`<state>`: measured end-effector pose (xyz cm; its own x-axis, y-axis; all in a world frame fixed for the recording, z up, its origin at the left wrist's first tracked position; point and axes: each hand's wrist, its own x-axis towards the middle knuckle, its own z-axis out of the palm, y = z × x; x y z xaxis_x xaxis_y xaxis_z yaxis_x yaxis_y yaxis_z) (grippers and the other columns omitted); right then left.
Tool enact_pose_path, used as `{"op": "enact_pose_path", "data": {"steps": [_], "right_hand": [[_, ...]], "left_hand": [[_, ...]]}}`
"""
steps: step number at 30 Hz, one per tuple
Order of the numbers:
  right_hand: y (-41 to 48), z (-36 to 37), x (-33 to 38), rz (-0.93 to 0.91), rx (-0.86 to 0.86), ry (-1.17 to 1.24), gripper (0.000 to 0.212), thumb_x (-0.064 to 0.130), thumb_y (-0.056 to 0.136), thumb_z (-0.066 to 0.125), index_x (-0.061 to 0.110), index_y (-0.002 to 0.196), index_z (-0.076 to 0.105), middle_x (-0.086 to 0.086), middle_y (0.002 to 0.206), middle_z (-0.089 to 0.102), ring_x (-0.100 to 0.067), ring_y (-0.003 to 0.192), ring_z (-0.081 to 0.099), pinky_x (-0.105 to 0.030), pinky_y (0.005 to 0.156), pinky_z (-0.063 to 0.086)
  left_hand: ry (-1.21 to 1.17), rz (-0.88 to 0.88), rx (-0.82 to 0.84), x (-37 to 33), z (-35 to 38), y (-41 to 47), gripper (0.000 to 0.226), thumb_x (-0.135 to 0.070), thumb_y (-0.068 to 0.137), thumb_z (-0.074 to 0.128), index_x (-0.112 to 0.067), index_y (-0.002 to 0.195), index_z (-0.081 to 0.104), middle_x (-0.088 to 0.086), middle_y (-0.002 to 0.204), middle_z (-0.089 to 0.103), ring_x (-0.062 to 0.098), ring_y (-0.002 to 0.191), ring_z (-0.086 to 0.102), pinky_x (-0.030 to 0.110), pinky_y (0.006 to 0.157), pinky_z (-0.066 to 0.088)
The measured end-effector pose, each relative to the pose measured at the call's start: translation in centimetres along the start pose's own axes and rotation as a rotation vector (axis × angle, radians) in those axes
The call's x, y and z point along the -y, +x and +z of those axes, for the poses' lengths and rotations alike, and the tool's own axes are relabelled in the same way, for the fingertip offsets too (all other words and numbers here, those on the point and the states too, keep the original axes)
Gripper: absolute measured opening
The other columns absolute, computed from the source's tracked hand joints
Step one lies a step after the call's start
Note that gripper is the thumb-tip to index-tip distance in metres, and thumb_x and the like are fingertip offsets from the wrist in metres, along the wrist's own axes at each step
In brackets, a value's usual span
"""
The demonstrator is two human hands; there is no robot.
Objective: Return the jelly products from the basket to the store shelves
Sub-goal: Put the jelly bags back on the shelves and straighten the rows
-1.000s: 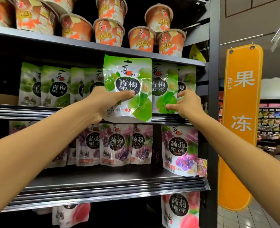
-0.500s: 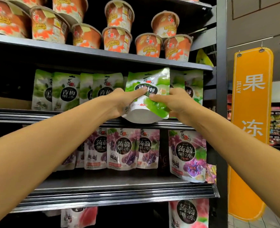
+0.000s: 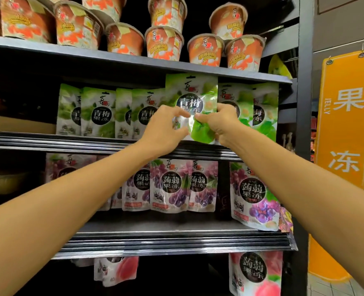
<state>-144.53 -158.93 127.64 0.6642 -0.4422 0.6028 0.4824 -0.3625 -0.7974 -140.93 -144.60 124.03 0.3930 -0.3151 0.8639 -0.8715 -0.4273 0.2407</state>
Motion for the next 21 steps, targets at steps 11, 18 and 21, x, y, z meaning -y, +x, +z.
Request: {"op": "enact_pose_path", "data": {"steps": [11,18,21], "right_hand": [[-1.2,-4.2,0.1,-0.117,0.091,-0.683,0.012,0.010,0.085,0.074,-0.002,0.083,0.070,-0.025,0.100,0.071,-0.019,0.065,0.060,-0.034,0.057,0.057],[-1.1,-4.1,-1.0,-0.105,-0.040,-0.653,0.022,0.011,0.077,0.081,0.021,0.065,0.065,0.002,0.077,0.067,-0.023,0.075,0.068,-0.047,0.086,0.057],[-1.3,-4.3,-1.1,-0.093,-0.082,-0.634,0.026,0.011,0.075,0.081,0.025,0.066,0.062,0.007,0.071,0.062,-0.028,0.084,0.070,-0.048,0.084,0.057]], "left_hand": [[0.011,0.011,-0.053,0.7,1.0,-0.1,0.024,-0.016,0.090,0.068,-0.021,0.114,0.068,0.004,0.124,0.049,0.017,0.107,0.052,0.024,0.096,0.041],[0.061,-0.044,-0.055,0.6,2.1,0.8,0.017,-0.018,0.088,0.072,-0.021,0.104,0.072,0.008,0.130,0.055,0.025,0.108,0.060,0.038,0.095,0.050],[0.057,-0.051,-0.054,0.5,2.5,1.0,0.016,-0.017,0.087,0.072,-0.020,0.103,0.073,0.009,0.129,0.058,0.025,0.107,0.062,0.041,0.094,0.051]]}}
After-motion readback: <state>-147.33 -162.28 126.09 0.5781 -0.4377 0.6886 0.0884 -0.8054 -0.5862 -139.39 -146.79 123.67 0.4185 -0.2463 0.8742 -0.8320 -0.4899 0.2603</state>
